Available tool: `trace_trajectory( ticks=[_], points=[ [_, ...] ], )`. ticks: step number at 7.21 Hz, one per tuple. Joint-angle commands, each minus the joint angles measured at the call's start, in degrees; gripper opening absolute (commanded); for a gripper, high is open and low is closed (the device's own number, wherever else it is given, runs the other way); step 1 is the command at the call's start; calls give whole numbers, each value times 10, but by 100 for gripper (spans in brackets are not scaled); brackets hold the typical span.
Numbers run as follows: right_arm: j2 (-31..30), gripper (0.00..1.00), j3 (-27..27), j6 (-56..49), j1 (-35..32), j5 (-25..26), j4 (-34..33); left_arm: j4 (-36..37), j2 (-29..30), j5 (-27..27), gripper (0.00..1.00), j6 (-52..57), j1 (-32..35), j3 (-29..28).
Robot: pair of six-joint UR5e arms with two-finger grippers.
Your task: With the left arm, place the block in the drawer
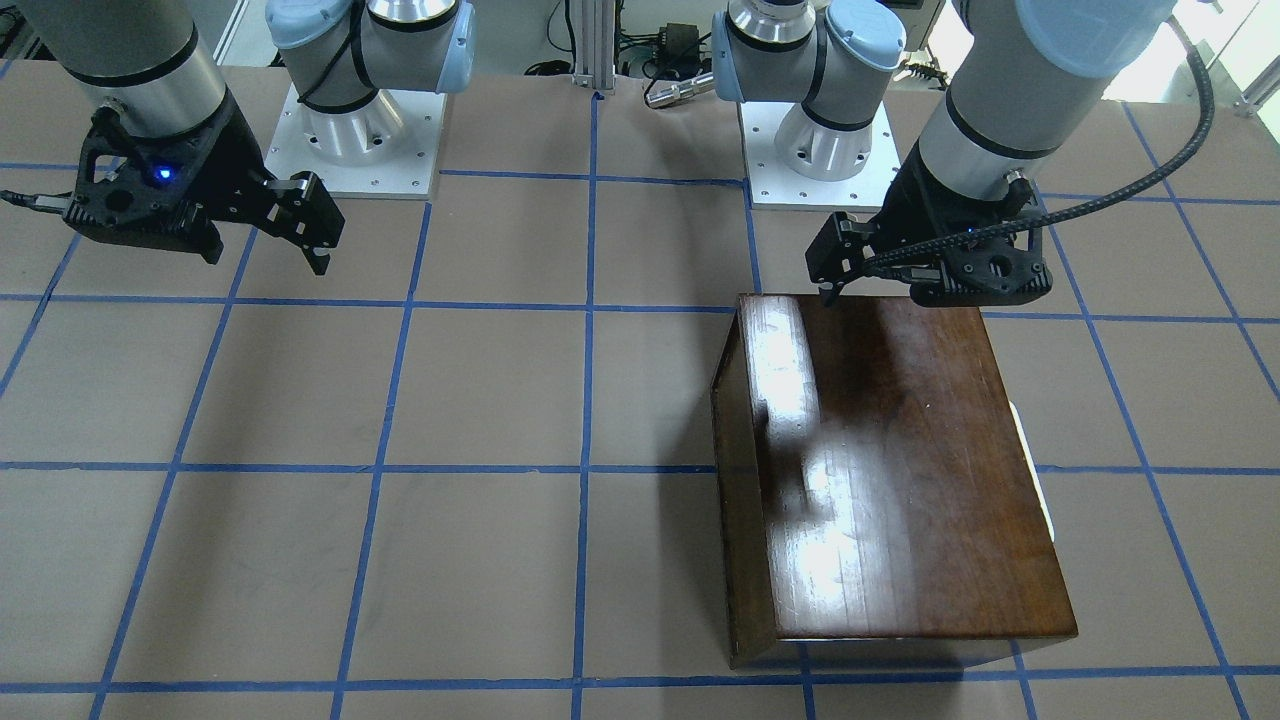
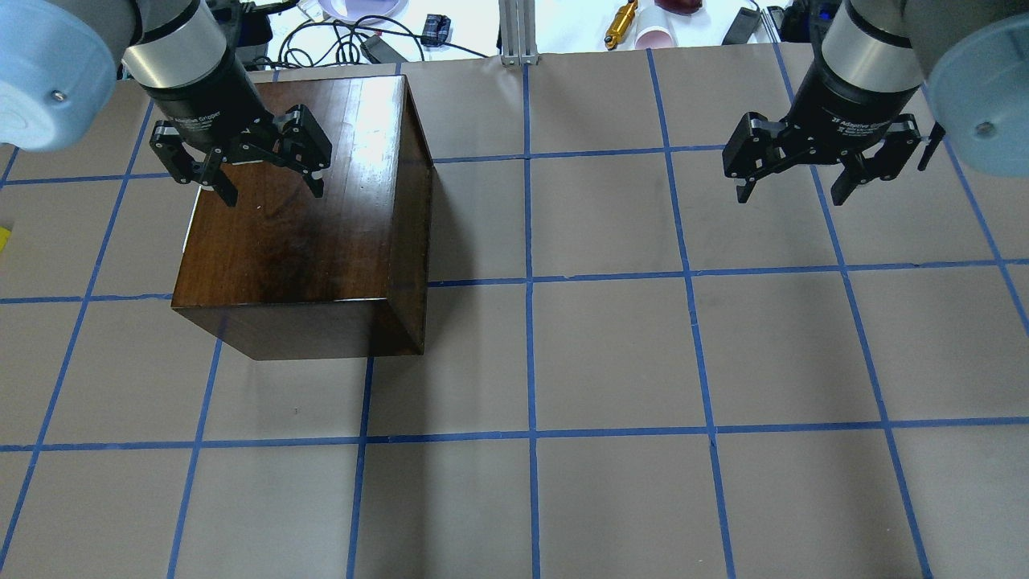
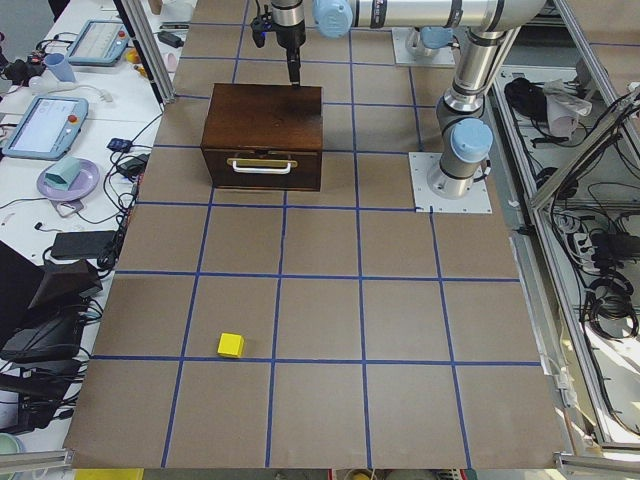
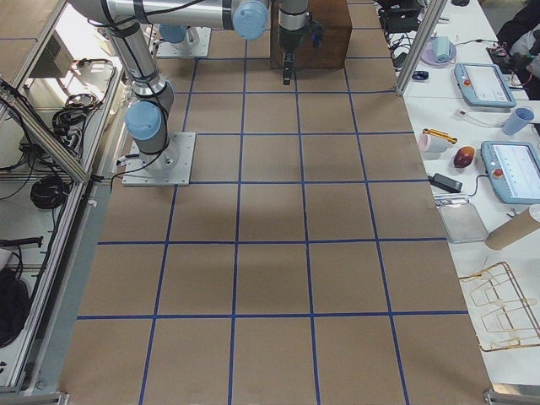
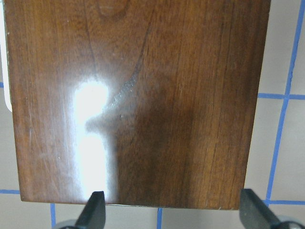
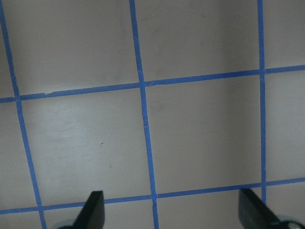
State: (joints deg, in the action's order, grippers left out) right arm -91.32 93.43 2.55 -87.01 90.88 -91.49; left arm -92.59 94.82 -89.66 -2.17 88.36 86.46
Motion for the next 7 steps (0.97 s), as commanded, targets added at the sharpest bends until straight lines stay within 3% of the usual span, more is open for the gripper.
trace_trajectory(
  ticks=[1, 7],
  points=[
    [0, 100, 0, 0, 0, 0, 0, 0, 1, -3, 100, 4, -12, -8],
    [0, 100, 0, 0, 1, 0, 0, 84, 49, 3, 100, 152, -175, -30]
  ],
)
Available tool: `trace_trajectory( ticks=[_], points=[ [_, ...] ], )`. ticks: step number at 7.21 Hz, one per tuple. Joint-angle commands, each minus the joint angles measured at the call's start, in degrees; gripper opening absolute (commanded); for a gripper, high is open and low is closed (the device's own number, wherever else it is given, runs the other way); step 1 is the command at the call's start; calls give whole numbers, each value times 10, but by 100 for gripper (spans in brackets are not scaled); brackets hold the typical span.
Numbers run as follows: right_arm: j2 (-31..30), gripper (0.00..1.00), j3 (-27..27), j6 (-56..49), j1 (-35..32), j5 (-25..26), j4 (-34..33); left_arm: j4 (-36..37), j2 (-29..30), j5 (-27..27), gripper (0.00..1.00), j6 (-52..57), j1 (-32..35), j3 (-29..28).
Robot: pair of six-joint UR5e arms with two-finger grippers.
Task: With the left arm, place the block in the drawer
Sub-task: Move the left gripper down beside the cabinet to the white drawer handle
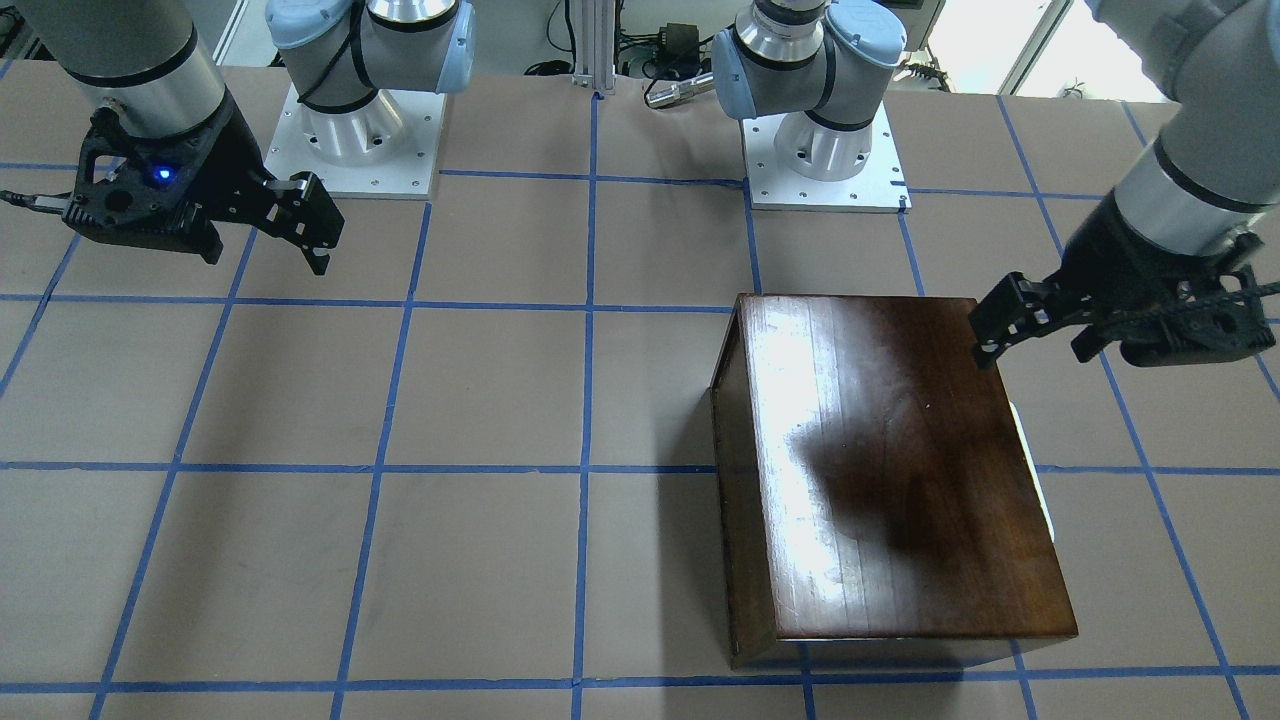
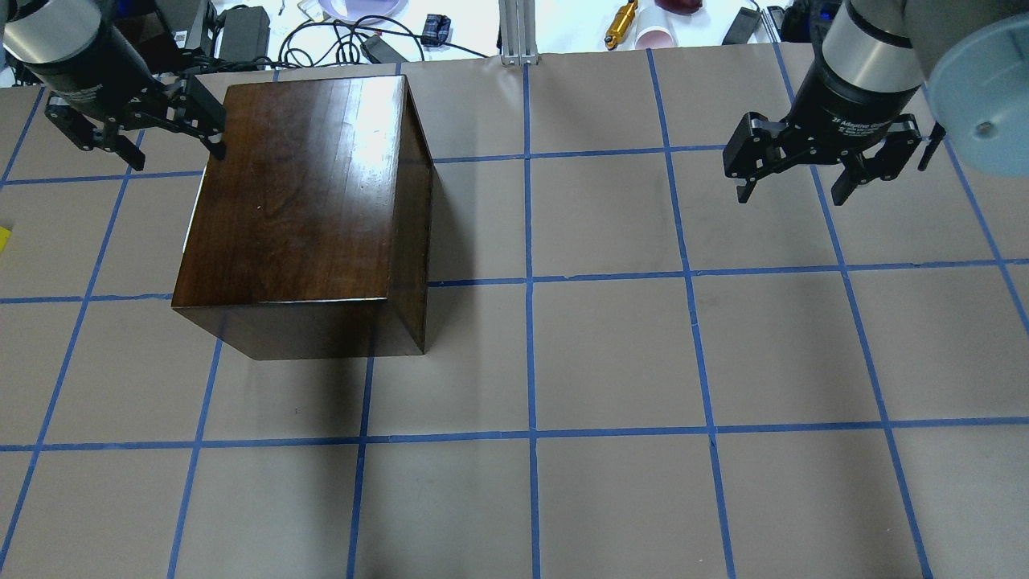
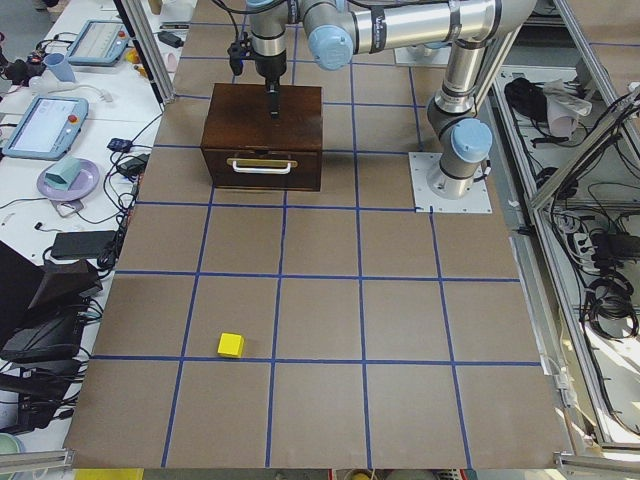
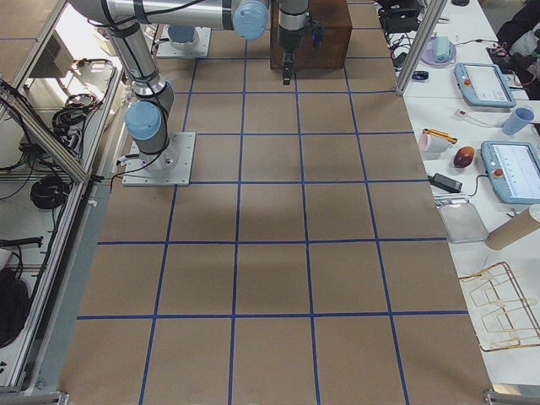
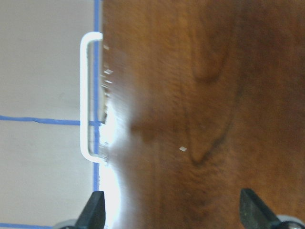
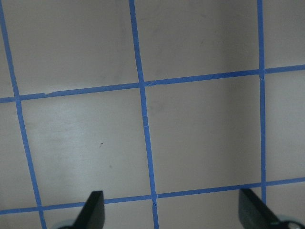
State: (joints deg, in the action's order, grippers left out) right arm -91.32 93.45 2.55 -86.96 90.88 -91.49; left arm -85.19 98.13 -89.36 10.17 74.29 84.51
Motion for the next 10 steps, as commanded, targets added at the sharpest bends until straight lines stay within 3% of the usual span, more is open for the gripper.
trace_trajectory(
  ticks=[1, 4, 6, 8, 10],
  points=[
    [0, 100, 0, 0, -1, 0, 0, 10, 29, 1, 100, 45, -65, -21],
    [0, 100, 0, 0, -1, 0, 0, 17, 76, 38, 100, 101, -128, -27],
    [0, 100, 0, 0, -1, 0, 0, 47, 109, 38, 100, 163, -137, -26],
    [0, 100, 0, 0, -1, 0, 0, 48, 121, 44, 100, 152, -137, -26],
    [0, 100, 0, 0, -1, 0, 0, 56, 124, 81, 100, 182, -137, -21]
  ],
)
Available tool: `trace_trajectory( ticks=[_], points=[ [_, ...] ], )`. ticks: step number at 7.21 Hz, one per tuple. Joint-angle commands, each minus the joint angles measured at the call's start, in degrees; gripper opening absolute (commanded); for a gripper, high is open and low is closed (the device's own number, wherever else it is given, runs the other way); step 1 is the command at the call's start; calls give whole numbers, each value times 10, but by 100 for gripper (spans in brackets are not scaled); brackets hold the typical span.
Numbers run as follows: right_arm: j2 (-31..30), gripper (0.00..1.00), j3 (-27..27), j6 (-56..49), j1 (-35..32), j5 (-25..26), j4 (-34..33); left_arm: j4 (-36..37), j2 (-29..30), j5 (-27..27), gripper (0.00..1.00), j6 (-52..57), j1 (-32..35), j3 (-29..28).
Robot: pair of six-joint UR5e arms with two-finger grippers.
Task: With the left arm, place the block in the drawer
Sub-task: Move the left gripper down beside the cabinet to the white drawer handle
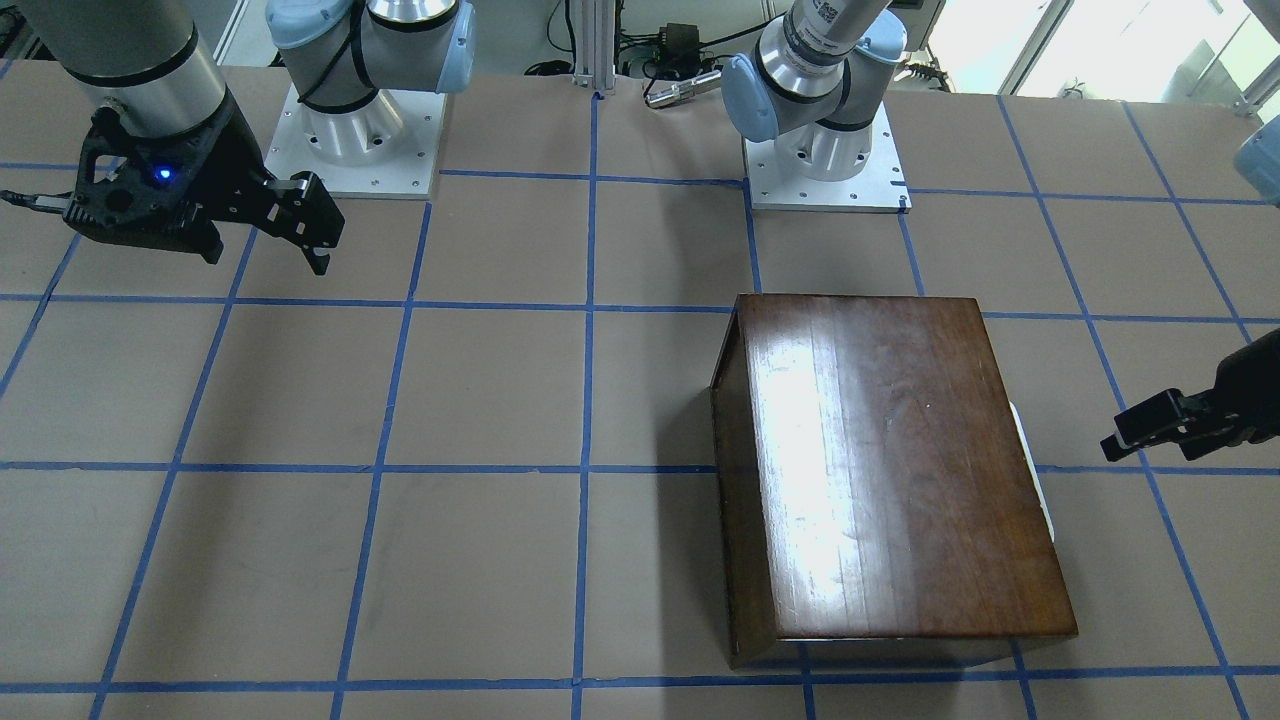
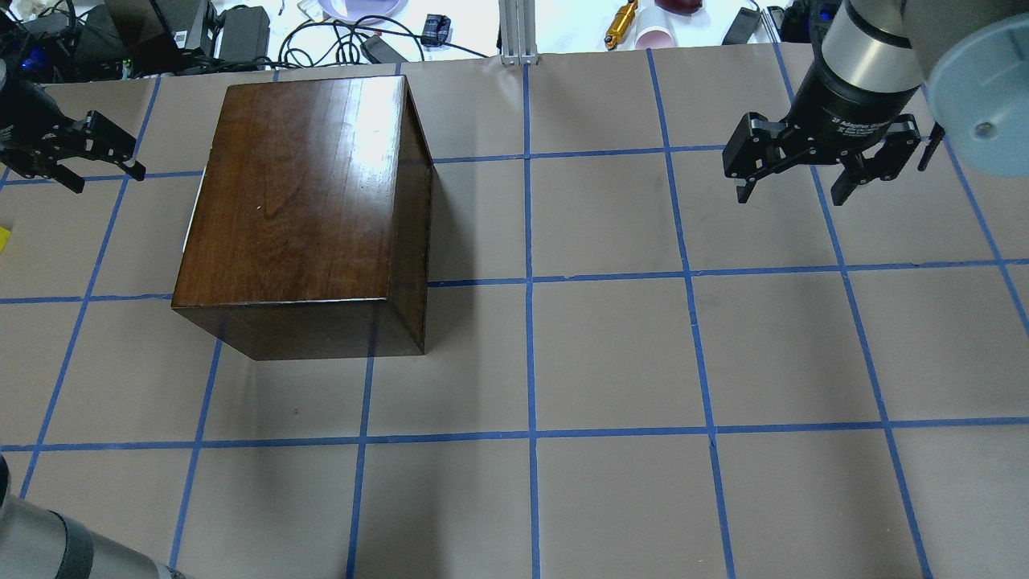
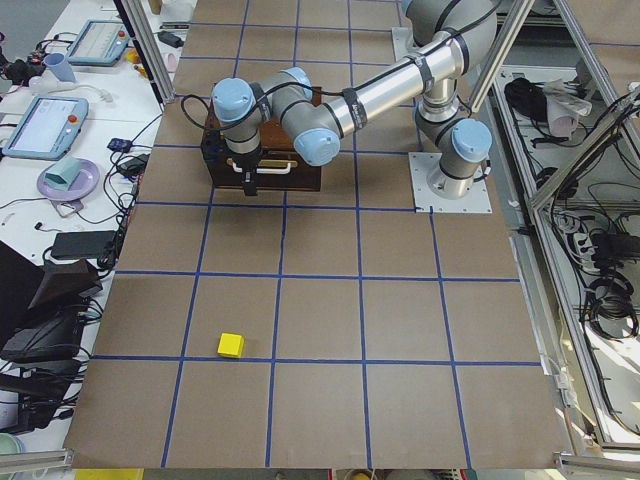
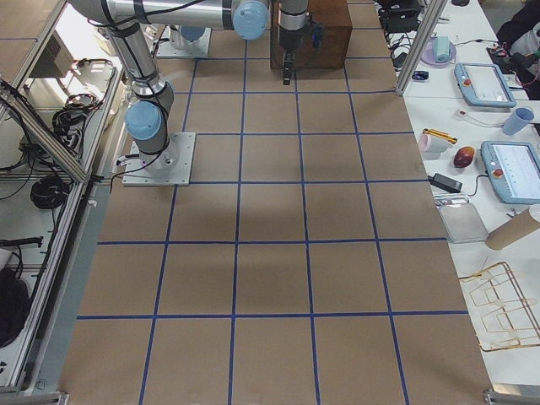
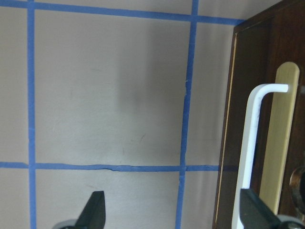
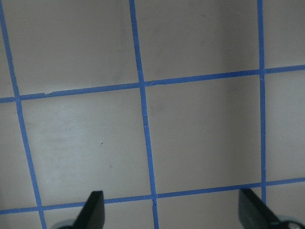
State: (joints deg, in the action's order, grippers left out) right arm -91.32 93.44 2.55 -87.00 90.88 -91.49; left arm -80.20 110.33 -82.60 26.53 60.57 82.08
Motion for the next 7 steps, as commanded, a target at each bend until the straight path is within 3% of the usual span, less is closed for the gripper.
trace_trajectory(
  ticks=[1, 2, 7],
  points=[
    [0, 100, 0, 0, 0, 0, 0, 12, 11, 12, 100, 52, 0, 11],
    [0, 100, 0, 0, 0, 0, 0, 68, 22, 28, 100, 56, 1, 25],
    [0, 100, 0, 0, 1, 0, 0, 69, 32, 67, 100, 56, 5, 42]
  ],
)
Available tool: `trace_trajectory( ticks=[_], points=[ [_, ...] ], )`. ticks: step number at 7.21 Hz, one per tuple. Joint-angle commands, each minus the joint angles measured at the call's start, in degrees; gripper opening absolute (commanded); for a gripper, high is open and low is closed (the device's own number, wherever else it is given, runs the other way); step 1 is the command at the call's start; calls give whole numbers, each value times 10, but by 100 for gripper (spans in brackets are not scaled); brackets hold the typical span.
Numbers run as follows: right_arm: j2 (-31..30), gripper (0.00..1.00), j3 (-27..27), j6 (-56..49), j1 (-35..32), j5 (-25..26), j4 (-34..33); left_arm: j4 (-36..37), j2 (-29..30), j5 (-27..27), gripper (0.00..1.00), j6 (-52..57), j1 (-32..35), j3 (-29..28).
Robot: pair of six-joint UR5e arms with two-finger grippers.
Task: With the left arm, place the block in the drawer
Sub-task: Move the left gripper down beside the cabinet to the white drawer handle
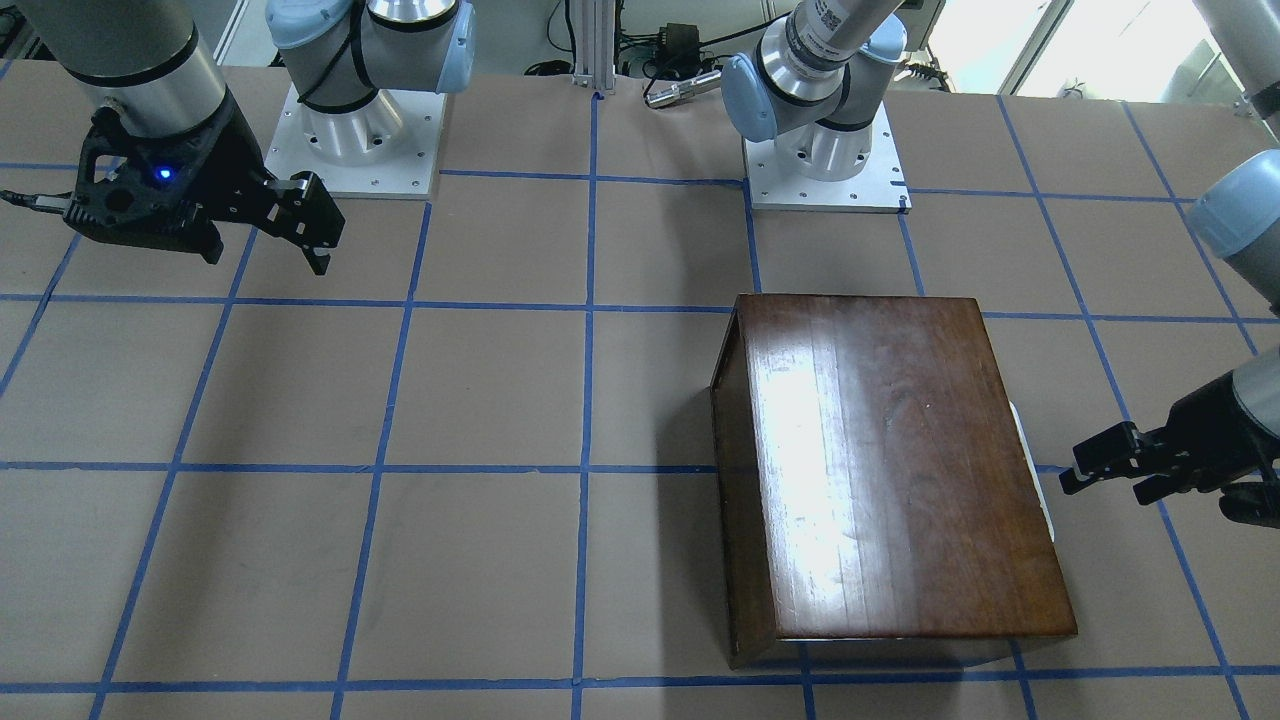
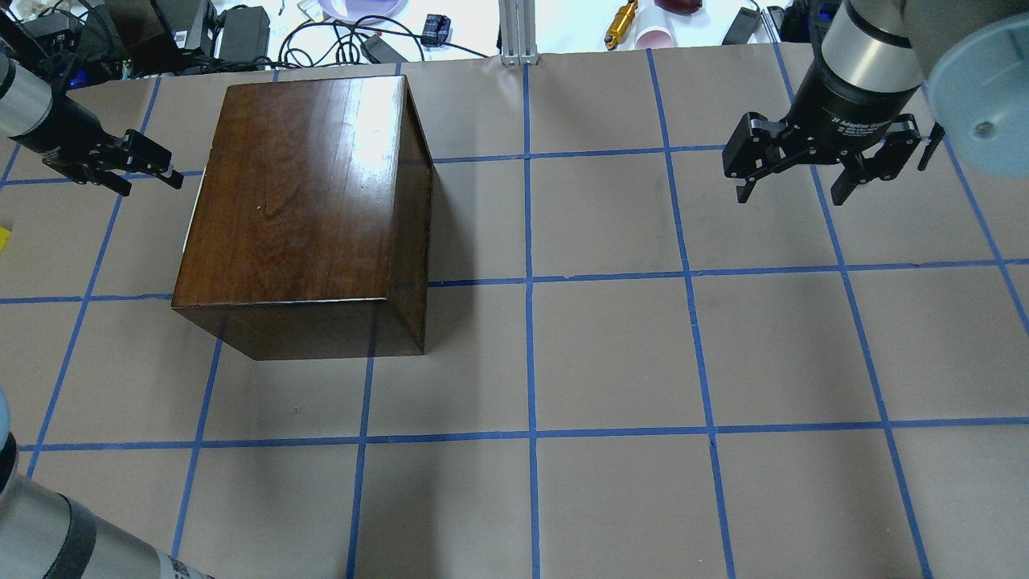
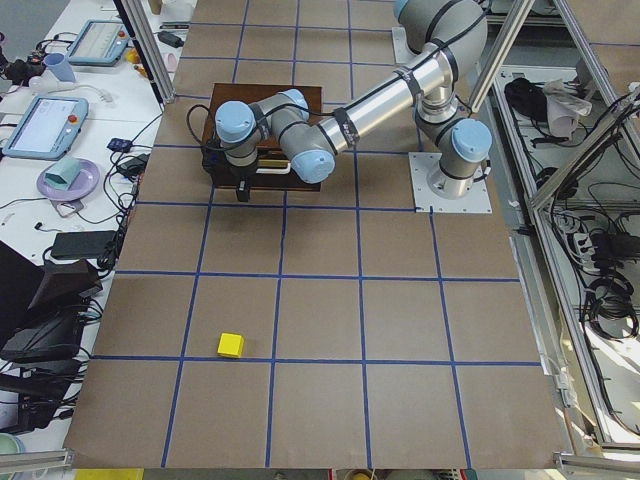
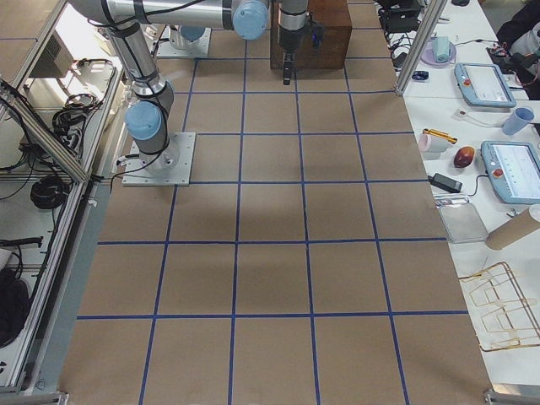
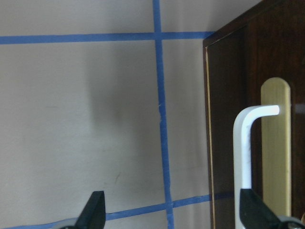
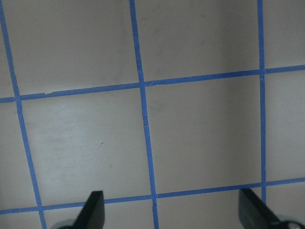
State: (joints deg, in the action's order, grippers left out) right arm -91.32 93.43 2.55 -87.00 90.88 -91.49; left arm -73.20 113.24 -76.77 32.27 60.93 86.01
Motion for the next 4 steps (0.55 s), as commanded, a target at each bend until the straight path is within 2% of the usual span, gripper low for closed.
trace_trajectory(
  ticks=[1, 4],
  points=[
    [0, 100, 0, 0, 0, 0, 0, -11, 4, 10, 100, -2, 2, 3],
    [0, 100, 0, 0, 0, 0, 0, -20, 4, 9, 100, -4, 3, 22]
  ],
)
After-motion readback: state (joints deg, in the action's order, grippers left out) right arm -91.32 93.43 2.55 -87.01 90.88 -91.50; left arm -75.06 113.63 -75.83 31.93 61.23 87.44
